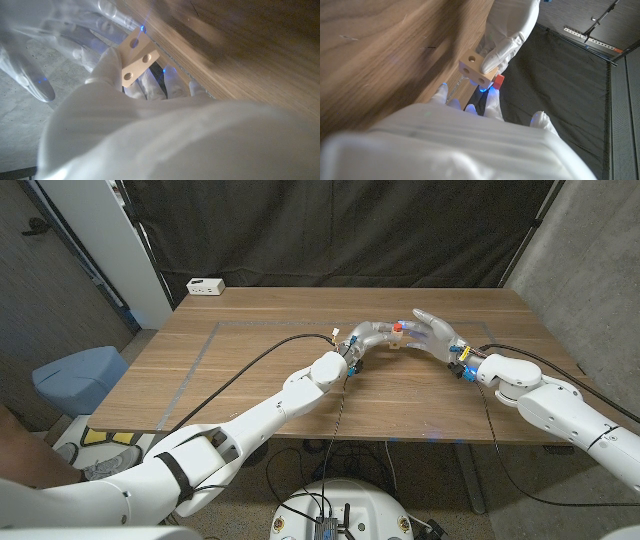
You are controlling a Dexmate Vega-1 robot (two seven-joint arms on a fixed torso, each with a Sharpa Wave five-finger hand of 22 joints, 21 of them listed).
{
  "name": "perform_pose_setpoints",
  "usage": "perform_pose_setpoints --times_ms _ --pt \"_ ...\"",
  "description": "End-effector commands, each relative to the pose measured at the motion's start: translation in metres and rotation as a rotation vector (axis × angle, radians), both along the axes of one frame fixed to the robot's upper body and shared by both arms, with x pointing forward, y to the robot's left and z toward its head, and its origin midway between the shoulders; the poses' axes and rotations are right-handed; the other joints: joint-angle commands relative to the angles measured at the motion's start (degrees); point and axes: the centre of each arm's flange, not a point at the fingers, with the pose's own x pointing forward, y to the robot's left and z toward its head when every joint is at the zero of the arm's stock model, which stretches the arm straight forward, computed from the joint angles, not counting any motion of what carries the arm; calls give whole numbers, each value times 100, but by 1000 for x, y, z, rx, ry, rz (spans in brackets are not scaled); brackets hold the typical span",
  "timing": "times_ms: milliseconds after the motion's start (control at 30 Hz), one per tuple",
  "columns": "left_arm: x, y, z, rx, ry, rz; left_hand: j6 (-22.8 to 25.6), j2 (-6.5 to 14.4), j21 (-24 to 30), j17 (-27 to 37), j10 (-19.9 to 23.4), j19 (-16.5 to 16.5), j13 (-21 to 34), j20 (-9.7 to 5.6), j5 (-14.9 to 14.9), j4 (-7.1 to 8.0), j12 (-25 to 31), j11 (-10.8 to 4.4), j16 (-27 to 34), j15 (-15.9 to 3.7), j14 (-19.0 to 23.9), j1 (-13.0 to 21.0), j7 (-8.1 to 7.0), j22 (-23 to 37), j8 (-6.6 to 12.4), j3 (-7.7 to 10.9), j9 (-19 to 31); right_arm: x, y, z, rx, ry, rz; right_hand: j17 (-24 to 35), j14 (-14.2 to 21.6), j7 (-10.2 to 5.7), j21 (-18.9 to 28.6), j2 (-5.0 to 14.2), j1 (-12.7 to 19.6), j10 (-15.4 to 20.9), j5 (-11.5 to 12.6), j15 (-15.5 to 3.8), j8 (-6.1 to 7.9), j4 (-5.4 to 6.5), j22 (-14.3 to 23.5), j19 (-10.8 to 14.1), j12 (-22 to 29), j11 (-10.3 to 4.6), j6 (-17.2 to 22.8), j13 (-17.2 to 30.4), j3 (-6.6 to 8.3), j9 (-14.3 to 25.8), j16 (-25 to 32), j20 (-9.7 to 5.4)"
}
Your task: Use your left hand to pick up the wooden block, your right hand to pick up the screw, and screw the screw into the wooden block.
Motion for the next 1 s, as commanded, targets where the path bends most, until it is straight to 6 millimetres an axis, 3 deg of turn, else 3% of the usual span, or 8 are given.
perform_pose_setpoints --times_ms 33,1000 --pt "1 0 0 0 3 -3 397 397 39 15 52 30 988 -6 40 191 407 -17 5 -363 29 -197 329 31 32 227 31 -1 1 0 -5 3 -3 3 -467 25 11 36 -47 -239 48 -17 41 19 15 -43 55 -91 104 18 -8 13 38 -1" --pt "-2 0 -2 -4 0 -1 394 403 40 11 50 32 991 -9 41 188 408 -13 3 -365 33 -204 340 31 32 247 31 -11 -2 -5 -5 10 -17 -14 -337 65 38 66 -10 -3 85 -50 89 47 14 -4 102 -185 440 11 -19 10 82 -4"
